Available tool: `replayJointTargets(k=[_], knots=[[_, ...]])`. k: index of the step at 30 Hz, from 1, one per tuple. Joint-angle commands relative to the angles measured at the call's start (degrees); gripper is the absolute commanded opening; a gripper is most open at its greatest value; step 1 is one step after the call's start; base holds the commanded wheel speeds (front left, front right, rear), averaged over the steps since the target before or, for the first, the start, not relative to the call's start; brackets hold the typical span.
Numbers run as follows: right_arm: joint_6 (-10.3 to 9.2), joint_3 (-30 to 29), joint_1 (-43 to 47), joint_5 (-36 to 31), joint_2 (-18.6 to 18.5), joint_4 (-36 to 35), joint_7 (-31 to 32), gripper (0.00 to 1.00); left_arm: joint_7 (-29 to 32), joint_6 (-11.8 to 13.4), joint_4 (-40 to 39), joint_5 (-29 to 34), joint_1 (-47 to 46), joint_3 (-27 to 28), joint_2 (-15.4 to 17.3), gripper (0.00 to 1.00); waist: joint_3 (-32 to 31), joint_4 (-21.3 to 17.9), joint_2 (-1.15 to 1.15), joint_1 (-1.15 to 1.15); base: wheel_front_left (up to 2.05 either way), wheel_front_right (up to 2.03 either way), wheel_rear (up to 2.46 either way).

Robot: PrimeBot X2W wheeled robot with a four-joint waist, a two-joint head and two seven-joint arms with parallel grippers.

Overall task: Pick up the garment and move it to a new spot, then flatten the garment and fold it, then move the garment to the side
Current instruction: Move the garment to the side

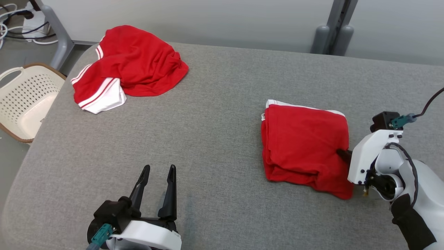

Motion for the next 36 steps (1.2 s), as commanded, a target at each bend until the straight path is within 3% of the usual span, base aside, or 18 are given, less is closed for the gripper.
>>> replayJointTargets(k=[1,9,13,25,30,36], knots=[[-0.01,0.43,-0.99,0.56,-0.84,0.13,-1.03,0.00,0.00,-0.05,-0.27,0.68,-1.14,0.16,0.16,1.00,0.40,-0.61,0.00,0.00,0.00,0.00,0.00],[0.00,4.56,-4.24,0.37,-5.13,-0.58,-3.95,0.00,0.00,-1.25,-1.06,2.82,-2.97,-0.43,0.15,1.00,2.73,-5.96,0.00,0.00,0.00,0.00,0.00],[0.00,6.37,-7.03,0.41,-7.31,-0.68,-5.14,0.00,0.00,-1.94,-1.50,4.01,-4.83,-1.14,0.17,1.00,5.05,-11.57,0.00,0.00,0.00,0.00,0.00],[0.00,7.30,-11.65,2.11,-6.74,0.48,-8.95,0.00,0.32,-2.99,-1.28,6.68,-9.22,-2.67,1.46,1.00,10.64,-24.51,0.00,0.00,0.00,0.00,0.00],[0.00,7.65,-13.36,2.93,-5.92,1.76,-10.83,0.00,1.35,-3.10,-1.97,7.55,-10.94,-3.45,2.11,1.00,12.91,-26.23,0.00,0.00,0.00,0.00,0.00],[-0.01,7.54,-15.97,2.41,-7.56,4.34,-13.21,0.00,1.74,-3.07,-3.44,7.96,-12.07,-3.68,3.06,1.00,15.01,-25.16,0.00,0.00,0.00,0.00,0.00]])
